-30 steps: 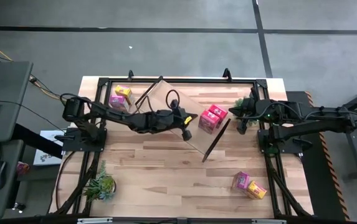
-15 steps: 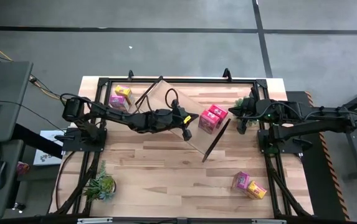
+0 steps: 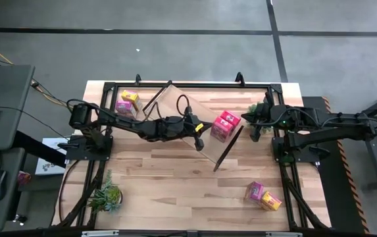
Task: Stack cereal on shelf
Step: Put the red cereal box on the shelf, then put the top purple cereal box on the shelf
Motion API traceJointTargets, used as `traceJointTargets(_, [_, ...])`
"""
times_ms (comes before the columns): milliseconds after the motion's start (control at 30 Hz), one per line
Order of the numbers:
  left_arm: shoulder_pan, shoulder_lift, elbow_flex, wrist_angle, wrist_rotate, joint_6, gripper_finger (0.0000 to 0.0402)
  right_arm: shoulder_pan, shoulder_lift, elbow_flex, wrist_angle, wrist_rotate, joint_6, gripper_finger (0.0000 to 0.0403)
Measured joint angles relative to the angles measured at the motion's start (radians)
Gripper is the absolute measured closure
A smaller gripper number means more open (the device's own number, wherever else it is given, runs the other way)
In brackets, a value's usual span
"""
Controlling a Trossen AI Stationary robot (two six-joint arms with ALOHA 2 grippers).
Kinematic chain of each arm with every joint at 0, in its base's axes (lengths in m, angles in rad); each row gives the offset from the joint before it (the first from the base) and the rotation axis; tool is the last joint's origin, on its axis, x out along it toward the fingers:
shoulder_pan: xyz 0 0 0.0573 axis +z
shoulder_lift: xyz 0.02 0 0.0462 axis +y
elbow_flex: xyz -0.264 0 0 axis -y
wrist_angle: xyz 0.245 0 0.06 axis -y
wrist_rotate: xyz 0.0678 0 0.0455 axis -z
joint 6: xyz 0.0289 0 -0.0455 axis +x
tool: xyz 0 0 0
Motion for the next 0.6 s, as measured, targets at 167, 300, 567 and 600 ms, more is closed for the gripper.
traceJointTargets(167, [0.0, 0.013, 0.024, -0.009, 0.026, 0.0, 0.0401, 0.0, 0.0, 0.0, 0.0, 0.0, 0.0, 0.0403])
traceJointTargets(300, [0.0, 0.017, 0.029, -0.006, 0.015, 0.001, 0.0401, 0.0, 0.0, 0.0, 0.0, 0.0, 0.0, 0.0403])
traceJointTargets(567, [-0.011, -0.089, 0.027, -0.233, -0.062, 0.084, 0.0401, 0.0, 0.0, 0.0, 0.0, -0.001, 0.0, 0.0403])
traceJointTargets(600, [-0.018, -0.129, 0.025, -0.311, -0.093, 0.089, 0.0402, 0.0, 0.0, 0.0, 0.0, -0.001, 0.0, 0.0403])
